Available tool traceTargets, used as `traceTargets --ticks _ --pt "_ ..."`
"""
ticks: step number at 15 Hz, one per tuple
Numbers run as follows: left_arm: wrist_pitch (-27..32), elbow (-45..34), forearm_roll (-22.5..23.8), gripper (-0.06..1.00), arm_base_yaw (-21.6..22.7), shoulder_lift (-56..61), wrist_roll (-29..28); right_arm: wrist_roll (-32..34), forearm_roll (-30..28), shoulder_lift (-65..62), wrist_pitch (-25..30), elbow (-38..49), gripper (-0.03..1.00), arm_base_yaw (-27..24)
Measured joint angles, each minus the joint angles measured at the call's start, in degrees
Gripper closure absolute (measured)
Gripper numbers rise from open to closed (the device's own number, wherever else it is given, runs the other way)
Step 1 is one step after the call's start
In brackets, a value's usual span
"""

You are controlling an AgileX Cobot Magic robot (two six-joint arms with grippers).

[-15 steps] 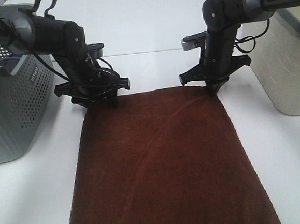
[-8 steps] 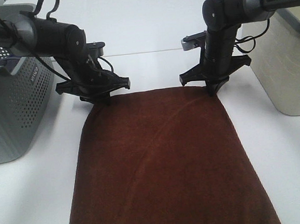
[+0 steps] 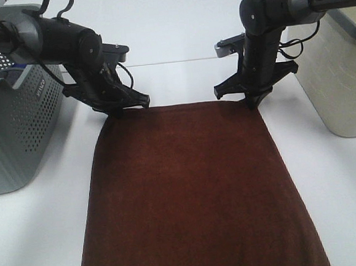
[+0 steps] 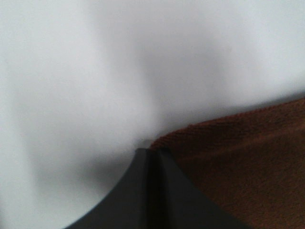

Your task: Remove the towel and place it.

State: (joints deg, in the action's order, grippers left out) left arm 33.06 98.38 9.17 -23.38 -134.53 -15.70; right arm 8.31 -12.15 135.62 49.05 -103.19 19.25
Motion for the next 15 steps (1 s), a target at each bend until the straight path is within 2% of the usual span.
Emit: traceTargets --ticks 3,4,9,12,15 --pt "-4.18 1.83 8.37 0.92 0.00 1.09 -0.86 0.00 -1.60 -0.69 0.06 -6.42 0.97 0.00" --pt "-6.13 2.29 9.45 0.92 0.23 1.20 -0.92 0.00 -2.86 -0.86 -0.11 -8.14 0.97 0.00" --pt "-20.57 2.46 10.31 0.92 3.67 1.26 -0.92 0.06 -6.53 -0.57 -5.84 -11.97 0.97 0.00" --pt "-30.25 2.46 10.66 0.92 5.67 1.03 -0.97 0.52 -9.45 0.40 -12.15 -12.03 0.97 0.00" --pt "-36.84 3.84 11.06 0.92 7.05 -0.97 -0.63 3.67 -15.87 0.46 -19.31 -12.03 0.97 0.00"
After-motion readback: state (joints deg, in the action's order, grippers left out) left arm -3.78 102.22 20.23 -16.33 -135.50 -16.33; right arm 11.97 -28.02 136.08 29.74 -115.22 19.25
